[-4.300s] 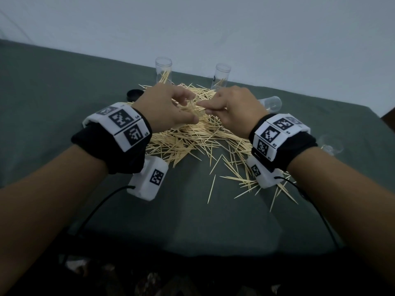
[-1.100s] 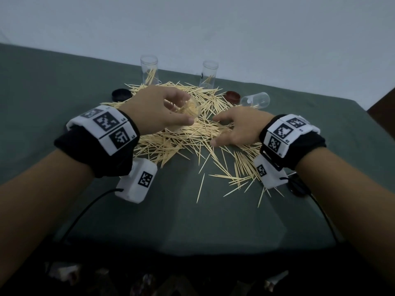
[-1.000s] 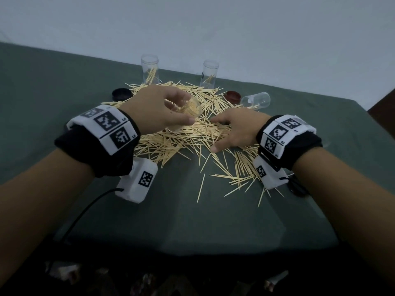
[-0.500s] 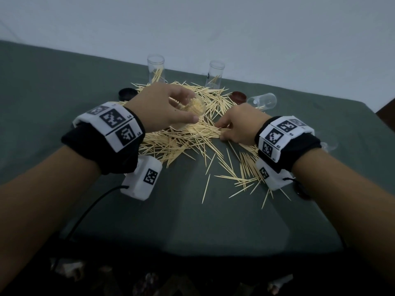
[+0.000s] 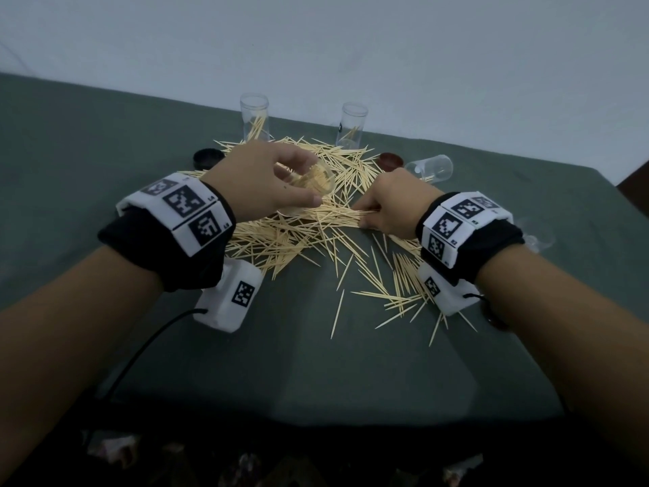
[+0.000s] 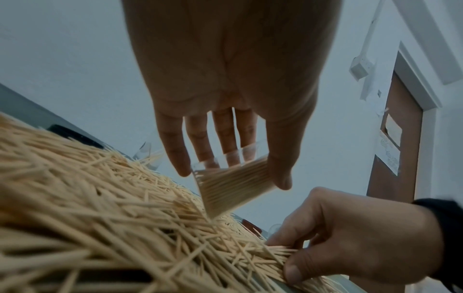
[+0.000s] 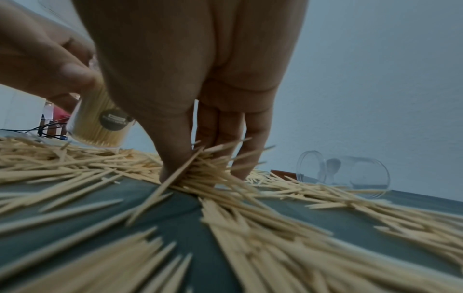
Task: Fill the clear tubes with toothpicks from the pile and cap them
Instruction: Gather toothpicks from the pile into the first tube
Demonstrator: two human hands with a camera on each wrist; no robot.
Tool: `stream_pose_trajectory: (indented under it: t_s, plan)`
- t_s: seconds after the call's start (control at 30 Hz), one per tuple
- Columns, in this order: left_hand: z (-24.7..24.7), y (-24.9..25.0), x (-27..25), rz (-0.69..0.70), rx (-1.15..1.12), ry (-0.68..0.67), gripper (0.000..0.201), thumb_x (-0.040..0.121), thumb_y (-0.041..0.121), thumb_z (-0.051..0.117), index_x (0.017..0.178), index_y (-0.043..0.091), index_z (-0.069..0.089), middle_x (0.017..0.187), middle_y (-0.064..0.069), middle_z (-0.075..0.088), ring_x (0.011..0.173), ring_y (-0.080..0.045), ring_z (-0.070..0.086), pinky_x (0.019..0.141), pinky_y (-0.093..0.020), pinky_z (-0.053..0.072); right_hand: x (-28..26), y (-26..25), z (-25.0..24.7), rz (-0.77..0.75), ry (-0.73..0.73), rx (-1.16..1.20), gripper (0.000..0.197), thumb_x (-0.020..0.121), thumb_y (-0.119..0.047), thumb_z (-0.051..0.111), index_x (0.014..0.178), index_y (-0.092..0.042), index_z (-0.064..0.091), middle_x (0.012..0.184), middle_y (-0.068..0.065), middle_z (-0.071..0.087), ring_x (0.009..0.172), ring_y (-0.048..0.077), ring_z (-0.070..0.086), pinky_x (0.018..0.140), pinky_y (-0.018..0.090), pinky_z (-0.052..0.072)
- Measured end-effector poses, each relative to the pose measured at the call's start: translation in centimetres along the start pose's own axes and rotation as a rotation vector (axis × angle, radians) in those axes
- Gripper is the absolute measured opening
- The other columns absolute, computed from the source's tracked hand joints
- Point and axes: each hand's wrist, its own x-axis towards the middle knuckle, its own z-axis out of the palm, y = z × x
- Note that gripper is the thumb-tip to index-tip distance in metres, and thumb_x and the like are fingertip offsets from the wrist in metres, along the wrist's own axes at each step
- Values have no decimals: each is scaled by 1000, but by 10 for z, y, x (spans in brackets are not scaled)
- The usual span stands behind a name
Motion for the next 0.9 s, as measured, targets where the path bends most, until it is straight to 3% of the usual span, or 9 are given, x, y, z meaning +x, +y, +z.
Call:
stream_pose_trajectory:
  t_s: [0.13,0.2,0.3,0.43,0.53,0.63,0.77,0.9]
  plan:
    - [-2,0,0,-5,17,9,55,75,40,80,127,35,61,97,27,59,103,-4,60,65,-9,40,-1,3,0,17,8,7,24,90,-29,66,100,-8,72,97,7,73,92,22,65,87,38,53]
    - [-3,-1,1,1,41,15,56,75,41,79,128,35,60,103,22,61,105,-5,60,67,-9,37,-3,4,-2,32,20,31,23,90,-27,66,105,-10,73,105,3,72,94,19,64,89,34,52]
    - [-6,-1,0,-16,65,20,60,75,41,79,131,34,58,104,20,60,104,-4,59,65,-9,37,-6,5,-5,50,54,88,26,92,-25,65,116,-20,71,111,-4,70,88,9,55,82,22,44]
    - [-11,-1,-1,-37,132,53,61,75,38,80,132,34,58,91,26,52,95,-5,56,61,-14,41,-7,8,-9,82,68,147,29,91,-25,66,120,-22,68,115,-3,69,91,8,52,80,22,40]
    - [-14,-4,1,-47,200,79,63,75,38,80,134,34,56,104,17,58,100,-7,53,84,-23,42,-8,10,-14,86,117,159,26,92,-26,65,118,-25,70,111,-4,69,88,8,51,79,22,38]
    - [-14,-8,2,-59,235,89,65,74,40,81,134,35,56,116,12,61,105,-7,52,91,-27,38,-13,9,-21,70,159,121,25,93,-31,63,116,-25,70,106,-3,70,88,9,52,77,22,31]
    - [-11,-7,2,-57,277,71,64,75,39,81,133,35,56,121,9,62,103,-8,50,90,-26,38,-14,4,-28,-1,182,207,19,91,-29,65,108,-24,74,95,0,72,92,18,62,80,27,46]
    - [-9,-4,2,-60,300,56,64,75,39,81,133,36,56,123,7,62,102,-8,50,89,-25,37,-15,-5,-31,-32,170,220,23,92,-31,64,112,-24,73,99,0,73,93,16,64,77,20,48]
